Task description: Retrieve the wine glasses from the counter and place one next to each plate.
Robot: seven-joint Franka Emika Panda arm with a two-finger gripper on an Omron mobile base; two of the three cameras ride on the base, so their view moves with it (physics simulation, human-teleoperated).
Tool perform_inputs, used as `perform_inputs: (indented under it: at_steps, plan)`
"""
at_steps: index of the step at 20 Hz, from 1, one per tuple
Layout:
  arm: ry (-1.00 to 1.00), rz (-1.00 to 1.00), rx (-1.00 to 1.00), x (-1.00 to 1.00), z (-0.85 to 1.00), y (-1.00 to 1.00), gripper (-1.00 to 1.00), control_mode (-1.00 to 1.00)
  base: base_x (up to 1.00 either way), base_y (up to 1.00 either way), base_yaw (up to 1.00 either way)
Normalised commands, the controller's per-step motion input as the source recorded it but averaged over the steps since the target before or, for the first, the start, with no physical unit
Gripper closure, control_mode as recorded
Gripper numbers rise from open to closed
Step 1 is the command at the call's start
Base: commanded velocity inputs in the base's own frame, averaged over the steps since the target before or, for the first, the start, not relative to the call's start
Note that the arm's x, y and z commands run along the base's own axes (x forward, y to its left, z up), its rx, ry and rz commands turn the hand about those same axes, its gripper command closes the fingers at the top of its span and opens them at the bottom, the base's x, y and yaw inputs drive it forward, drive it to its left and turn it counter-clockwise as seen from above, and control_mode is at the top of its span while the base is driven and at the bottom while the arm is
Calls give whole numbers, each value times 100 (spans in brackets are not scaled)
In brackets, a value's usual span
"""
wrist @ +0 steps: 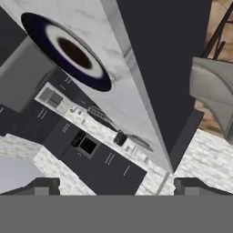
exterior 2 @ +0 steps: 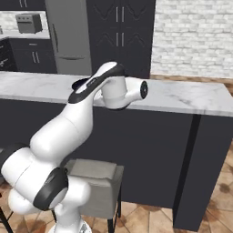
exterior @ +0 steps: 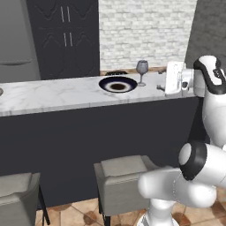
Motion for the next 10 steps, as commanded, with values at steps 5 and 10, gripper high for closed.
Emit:
perform_inputs:
  at_steps: [5,10]
  plan:
    - [0,0,0,0,0,0,-100,100,-3,-70,0]
    - [0,0,0,0,0,0,-100,100,-96,-97,0]
